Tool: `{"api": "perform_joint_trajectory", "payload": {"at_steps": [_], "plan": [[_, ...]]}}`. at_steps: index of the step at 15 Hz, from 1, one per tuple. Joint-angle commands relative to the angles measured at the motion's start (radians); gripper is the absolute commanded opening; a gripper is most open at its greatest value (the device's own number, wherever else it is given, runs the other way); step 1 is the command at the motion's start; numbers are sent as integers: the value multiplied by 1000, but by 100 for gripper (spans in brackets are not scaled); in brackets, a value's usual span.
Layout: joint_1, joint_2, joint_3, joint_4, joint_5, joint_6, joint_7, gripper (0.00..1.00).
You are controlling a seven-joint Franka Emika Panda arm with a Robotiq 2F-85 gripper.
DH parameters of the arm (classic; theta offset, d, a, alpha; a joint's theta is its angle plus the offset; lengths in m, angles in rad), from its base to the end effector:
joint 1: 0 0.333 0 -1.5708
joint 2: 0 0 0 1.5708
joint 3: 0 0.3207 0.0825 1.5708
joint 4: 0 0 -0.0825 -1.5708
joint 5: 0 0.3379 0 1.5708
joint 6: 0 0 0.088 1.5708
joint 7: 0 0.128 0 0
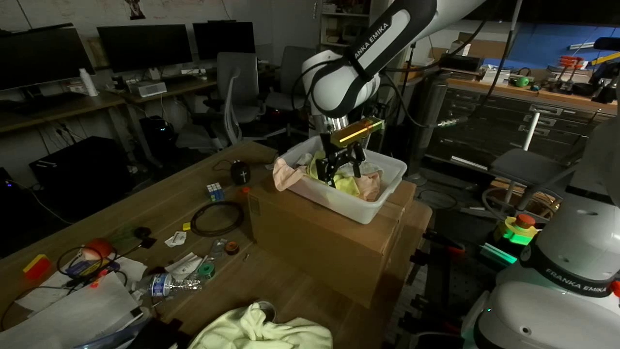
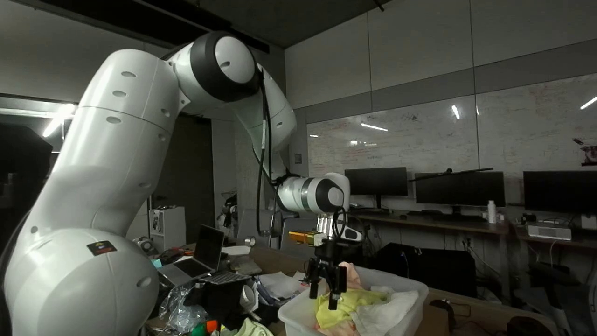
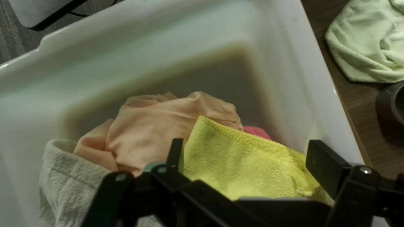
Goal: Remove all the objects from the white bowl
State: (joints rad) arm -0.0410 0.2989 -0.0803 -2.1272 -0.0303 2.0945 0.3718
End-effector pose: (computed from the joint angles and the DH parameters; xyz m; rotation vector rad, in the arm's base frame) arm 0.4949 -0.0622 0.2651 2.9297 -0.7076 -0.4902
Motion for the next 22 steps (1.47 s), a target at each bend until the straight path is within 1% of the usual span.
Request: {"api": "perform_joint_trajectory", "payload": {"at_steps": [1,2,6,9,11,13,16,19,22], "plan": [[-6,9,-4,-2,22,37,-52,100],[-6,6,-5,-4,14,43,-66,100],[-8,-21,0,-15,-43,68,-228,100],[-6,-25,-2,-13,-101,82,-310,100],[2,-19,-10,-2,-154,75,-303,100],[2,-17,-12,-3,-197,95,-302,100],[-8,-18,-9,-12,-225,178,-326,100],[-27,-18,-8,-25,-214,323,-395,100],[-46,-1,-14,-12,-215,418,-456,100]]}}
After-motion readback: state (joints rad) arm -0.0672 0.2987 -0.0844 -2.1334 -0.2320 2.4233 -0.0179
